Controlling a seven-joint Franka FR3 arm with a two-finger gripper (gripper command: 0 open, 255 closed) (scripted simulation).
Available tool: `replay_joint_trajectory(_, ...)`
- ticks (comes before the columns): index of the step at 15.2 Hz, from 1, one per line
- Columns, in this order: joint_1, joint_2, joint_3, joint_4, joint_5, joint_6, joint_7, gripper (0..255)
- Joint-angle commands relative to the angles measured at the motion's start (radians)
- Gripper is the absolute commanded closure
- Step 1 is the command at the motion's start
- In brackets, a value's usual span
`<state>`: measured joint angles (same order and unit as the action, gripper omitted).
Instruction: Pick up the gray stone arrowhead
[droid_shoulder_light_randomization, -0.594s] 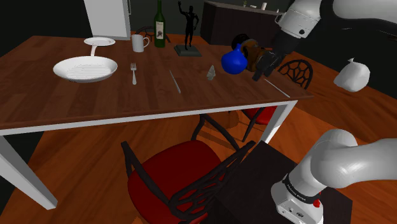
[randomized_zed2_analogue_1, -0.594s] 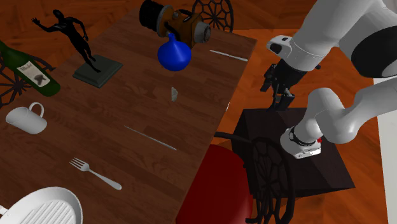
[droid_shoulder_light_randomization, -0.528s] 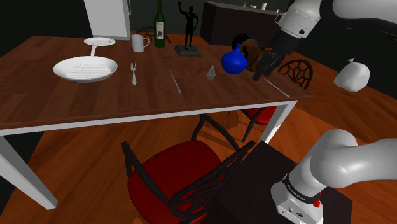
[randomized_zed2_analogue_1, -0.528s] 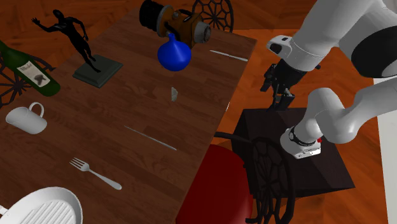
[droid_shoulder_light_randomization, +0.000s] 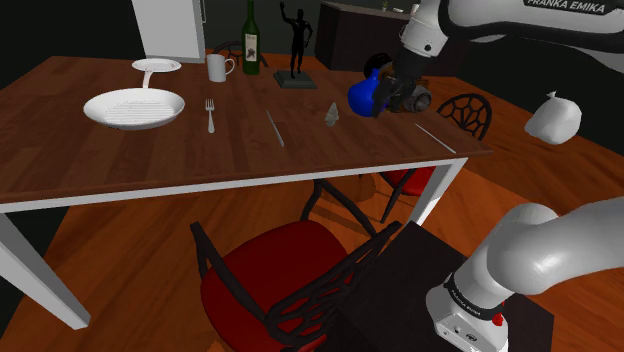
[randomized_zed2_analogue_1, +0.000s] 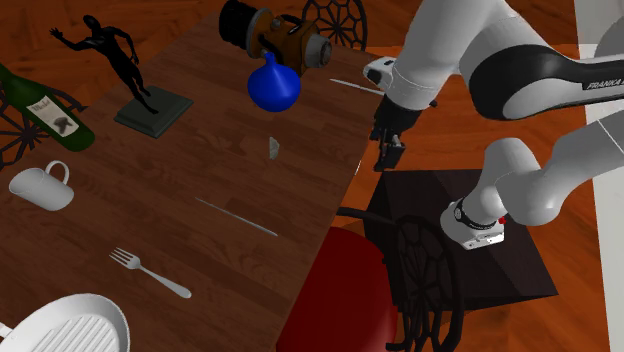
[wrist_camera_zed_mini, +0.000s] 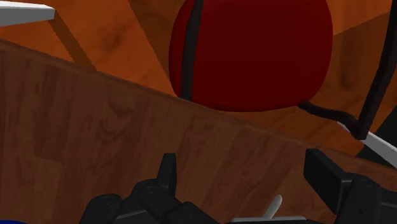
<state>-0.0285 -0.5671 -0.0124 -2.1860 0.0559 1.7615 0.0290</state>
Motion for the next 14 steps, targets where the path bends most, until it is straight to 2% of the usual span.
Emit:
replay_joint_trajectory(1,-0.009,0.08,-0.014,0.049,-0.007,0.021,-0.01,0)
replay_joint_trajectory(8,-0.032,0.355,-0.05,0.25,-0.014,0.06,-0.028,0)
replay_joint_trajectory(14,-0.055,0.598,-0.077,0.475,-0.005,0.048,-0.043,0)
